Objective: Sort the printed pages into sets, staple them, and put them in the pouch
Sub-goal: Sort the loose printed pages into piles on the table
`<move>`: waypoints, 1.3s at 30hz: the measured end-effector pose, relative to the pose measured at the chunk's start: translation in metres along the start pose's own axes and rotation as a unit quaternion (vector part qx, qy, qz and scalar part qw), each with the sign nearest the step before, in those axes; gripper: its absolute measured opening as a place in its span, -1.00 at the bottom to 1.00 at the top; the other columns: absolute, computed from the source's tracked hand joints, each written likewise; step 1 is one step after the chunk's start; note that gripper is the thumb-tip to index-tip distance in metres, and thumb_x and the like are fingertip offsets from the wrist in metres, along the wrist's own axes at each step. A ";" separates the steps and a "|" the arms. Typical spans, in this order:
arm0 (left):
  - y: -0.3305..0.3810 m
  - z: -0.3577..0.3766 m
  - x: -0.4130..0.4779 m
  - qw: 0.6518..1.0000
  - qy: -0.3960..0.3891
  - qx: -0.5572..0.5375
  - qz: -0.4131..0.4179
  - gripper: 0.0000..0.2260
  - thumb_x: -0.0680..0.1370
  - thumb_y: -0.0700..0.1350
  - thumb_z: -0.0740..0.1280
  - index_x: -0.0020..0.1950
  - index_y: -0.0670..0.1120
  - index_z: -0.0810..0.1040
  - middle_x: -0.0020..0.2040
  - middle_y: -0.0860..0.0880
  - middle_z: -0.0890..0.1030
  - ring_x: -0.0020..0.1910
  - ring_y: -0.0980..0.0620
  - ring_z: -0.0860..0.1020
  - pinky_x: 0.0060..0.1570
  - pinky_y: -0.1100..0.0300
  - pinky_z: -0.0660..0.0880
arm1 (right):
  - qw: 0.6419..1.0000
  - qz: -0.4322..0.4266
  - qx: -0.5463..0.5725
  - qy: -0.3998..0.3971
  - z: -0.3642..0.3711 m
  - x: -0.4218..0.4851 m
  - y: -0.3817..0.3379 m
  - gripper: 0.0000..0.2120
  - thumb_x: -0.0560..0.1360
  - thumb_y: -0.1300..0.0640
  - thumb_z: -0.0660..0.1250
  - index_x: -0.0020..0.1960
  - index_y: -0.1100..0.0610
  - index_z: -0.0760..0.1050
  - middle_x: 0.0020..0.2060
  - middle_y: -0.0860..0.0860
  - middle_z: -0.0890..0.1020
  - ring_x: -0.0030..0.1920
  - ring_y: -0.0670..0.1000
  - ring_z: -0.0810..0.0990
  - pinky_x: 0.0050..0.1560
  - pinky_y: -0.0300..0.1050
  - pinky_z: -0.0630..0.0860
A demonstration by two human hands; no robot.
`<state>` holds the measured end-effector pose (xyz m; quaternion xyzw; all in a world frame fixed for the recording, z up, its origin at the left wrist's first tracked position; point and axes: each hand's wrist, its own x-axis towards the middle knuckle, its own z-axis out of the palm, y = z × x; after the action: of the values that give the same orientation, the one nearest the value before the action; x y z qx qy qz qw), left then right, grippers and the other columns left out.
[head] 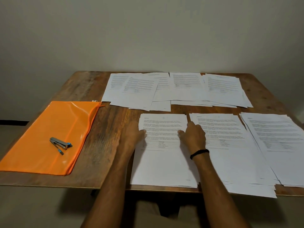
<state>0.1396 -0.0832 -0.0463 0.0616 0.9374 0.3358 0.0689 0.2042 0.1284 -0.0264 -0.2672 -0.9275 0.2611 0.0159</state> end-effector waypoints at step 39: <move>0.012 -0.062 0.056 0.822 -0.034 -0.540 -0.176 -0.66 0.56 -0.03 0.44 0.29 -0.11 0.54 0.14 -0.11 0.69 0.06 -0.10 0.67 -0.01 -0.02 0.64 | 0.847 0.086 0.450 -0.269 -0.033 0.061 -0.042 -0.82 0.48 0.22 0.50 -0.15 0.19 0.49 -0.37 0.04 0.48 -0.57 -0.16 0.26 -0.64 -0.33 0.17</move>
<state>0.0745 -0.1036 0.0042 -0.1405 0.5979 0.7681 0.1809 0.1373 0.1440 0.0161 -0.2284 -0.6499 0.7116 -0.1384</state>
